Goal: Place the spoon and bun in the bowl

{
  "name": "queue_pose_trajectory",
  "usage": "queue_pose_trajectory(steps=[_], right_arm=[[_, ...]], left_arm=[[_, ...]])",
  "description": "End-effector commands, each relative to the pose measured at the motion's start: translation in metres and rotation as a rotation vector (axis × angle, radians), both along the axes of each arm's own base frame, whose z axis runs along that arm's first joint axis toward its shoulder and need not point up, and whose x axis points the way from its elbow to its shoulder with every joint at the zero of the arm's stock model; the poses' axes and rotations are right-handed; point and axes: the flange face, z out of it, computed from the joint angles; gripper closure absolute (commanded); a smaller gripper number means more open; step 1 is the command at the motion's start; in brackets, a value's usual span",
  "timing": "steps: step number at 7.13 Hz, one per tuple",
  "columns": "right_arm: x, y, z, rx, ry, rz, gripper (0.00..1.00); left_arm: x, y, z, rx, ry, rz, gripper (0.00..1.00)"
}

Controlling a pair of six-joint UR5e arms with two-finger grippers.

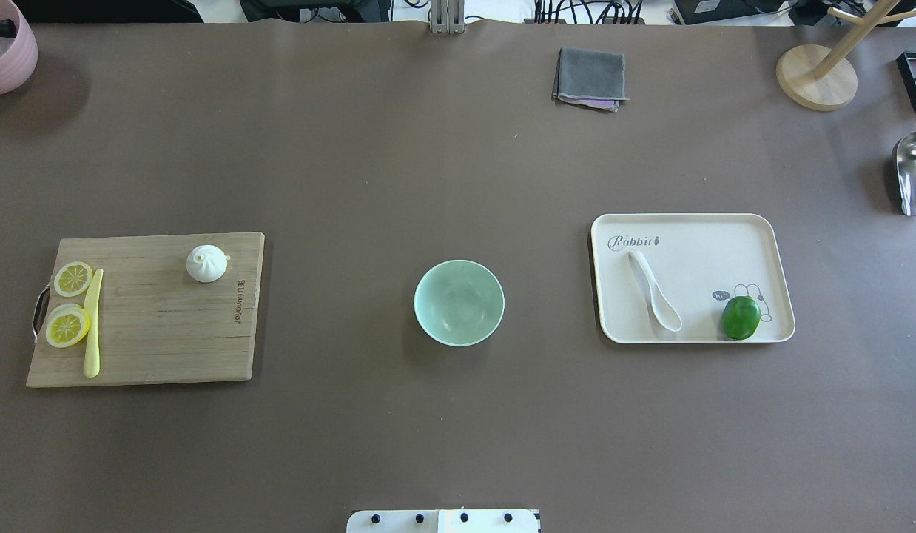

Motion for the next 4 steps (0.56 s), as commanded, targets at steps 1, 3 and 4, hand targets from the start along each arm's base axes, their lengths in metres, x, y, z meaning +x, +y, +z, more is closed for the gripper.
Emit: queue_pose_trajectory(steps=[1, 3, 4], right_arm=[[0.0003, 0.0003, -0.0002, 0.0, -0.001, 0.001, 0.0], [-0.0004, 0.0004, 0.0006, 0.0, -0.001, -0.002, 0.0], [-0.0006, 0.0001, -0.0025, 0.005, -0.003, -0.001, 0.0]], left_arm=[[0.0003, -0.0009, -0.0035, 0.005, -0.001, 0.001, 0.02], [0.0004, -0.001, -0.0017, 0.006, 0.0, 0.003, 0.02], [0.0011, 0.0014, 0.003, 0.006, 0.007, 0.01, 0.02]])
